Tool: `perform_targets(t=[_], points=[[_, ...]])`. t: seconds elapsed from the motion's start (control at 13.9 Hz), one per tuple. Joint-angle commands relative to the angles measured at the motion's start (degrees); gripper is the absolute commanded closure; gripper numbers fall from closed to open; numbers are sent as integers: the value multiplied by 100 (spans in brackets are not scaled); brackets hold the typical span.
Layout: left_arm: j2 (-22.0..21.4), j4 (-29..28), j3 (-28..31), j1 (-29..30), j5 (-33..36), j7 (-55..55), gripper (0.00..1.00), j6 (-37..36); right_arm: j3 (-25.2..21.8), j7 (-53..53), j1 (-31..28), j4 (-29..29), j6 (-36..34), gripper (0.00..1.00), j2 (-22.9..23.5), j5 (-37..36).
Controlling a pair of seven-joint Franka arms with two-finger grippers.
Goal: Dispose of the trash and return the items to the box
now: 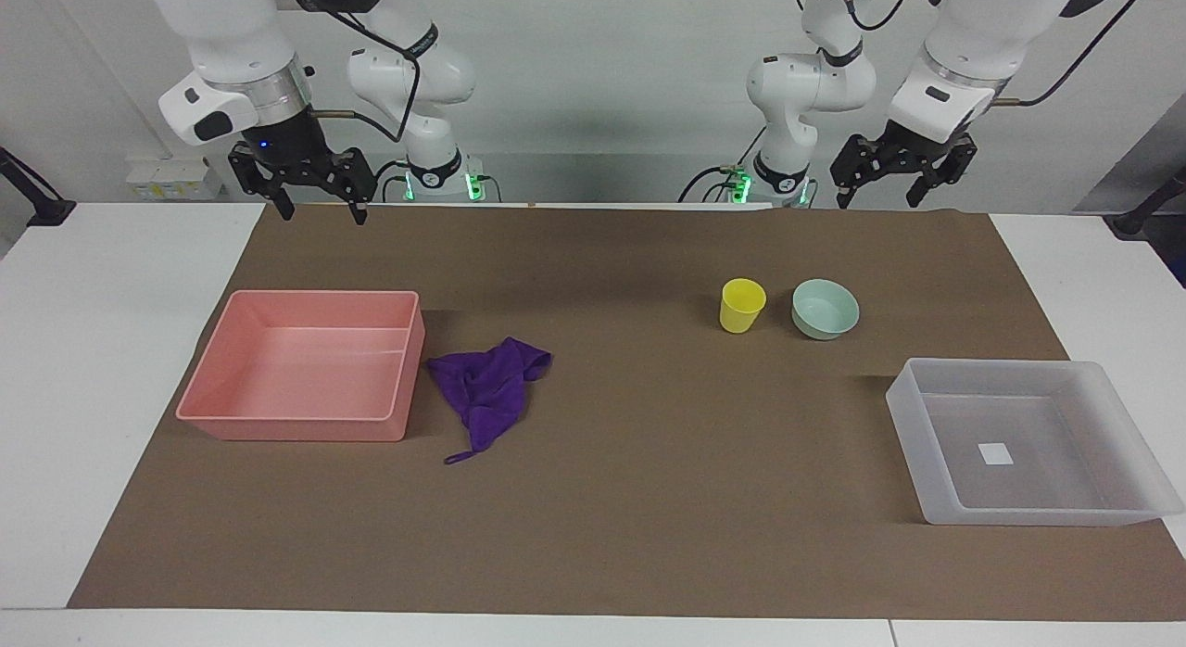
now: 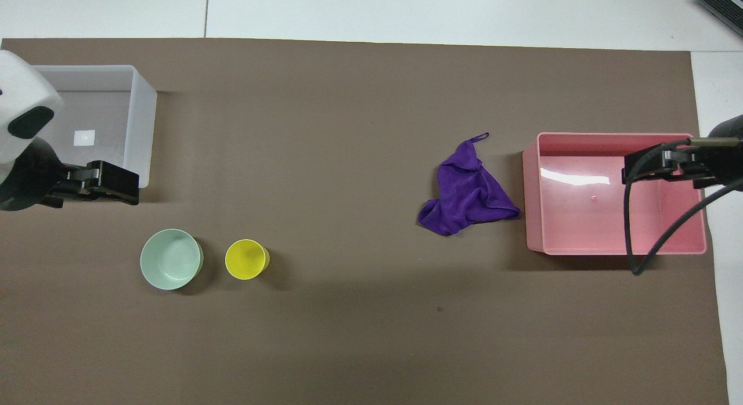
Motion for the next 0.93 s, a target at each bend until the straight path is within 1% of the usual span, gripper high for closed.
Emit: perform_targets(t=[0.0,0.58,0.86], points=[[-21,-87,46,-72,12,-1,0,103,36,-44,-30,31,-127,0,4,50],[-13,-52,28,-80,12,-36,0,121,36,-53,-127,14,-128,0,-5,68],[-74,-87,19,-36,-5,-1,0,15,36,-62,-118,5,-119,0,-14,68]])
